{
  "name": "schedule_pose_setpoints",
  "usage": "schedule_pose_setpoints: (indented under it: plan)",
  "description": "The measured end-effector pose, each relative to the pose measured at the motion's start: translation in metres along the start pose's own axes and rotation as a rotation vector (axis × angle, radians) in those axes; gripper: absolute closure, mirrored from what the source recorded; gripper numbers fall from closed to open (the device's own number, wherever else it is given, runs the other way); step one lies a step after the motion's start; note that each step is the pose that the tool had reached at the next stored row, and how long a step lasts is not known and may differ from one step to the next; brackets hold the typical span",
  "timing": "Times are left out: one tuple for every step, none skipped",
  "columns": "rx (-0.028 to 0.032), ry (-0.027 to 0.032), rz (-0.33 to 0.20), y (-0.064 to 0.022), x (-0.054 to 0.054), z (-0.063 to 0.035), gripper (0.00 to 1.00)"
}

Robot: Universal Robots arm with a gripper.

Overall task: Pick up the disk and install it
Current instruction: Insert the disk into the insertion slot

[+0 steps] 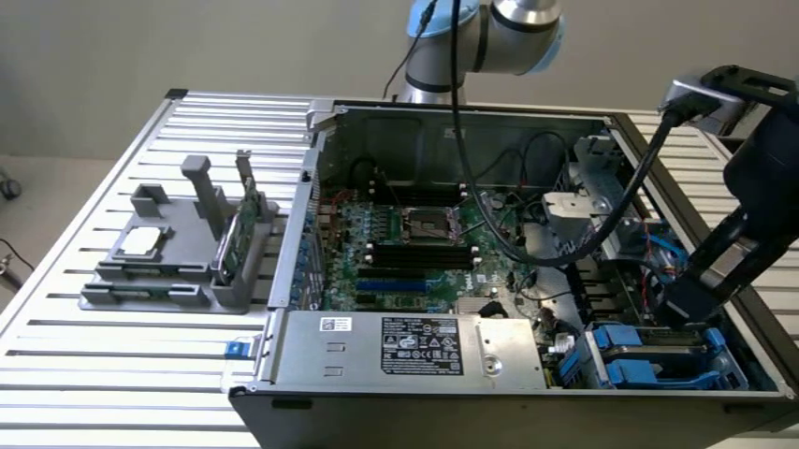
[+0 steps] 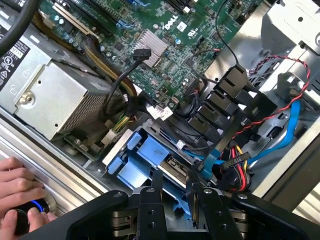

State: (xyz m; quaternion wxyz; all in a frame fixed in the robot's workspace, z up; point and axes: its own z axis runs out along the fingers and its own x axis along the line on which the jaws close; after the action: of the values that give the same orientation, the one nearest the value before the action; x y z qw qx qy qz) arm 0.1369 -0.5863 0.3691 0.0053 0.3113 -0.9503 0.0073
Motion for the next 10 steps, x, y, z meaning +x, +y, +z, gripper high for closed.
schedule_pose_setpoints:
  plan:
    - [-0.0004,0.0001,0.018,0.0000,0.0000,0.0001,0.67]
    - [-0.0006,0.0003,0.036,0.0000,0.0000,0.0000,0.67]
    - [-0.0008,0.0005,0.054,0.0000,0.0000,0.0000,0.67]
    - [-0.0010,0.0008,0.072,0.0000,0.0000,0.0000,0.67]
    - [-0.0013,0.0009,0.089,0.0000,0.0000,0.0000,0.67]
    - [-0.0016,0.0011,0.107,0.0000,0.0000,0.0000,0.67]
    - [-0.0019,0.0013,0.125,0.0000,0.0000,0.0000,0.67]
    - [-0.0021,0.0015,0.144,0.0000,0.0000,0.0000,0.67]
    - [-0.0024,0.0017,0.162,0.0000,0.0000,0.0000,0.67]
    - [-0.0027,0.0019,0.180,0.0000,0.0000,0.0000,0.67]
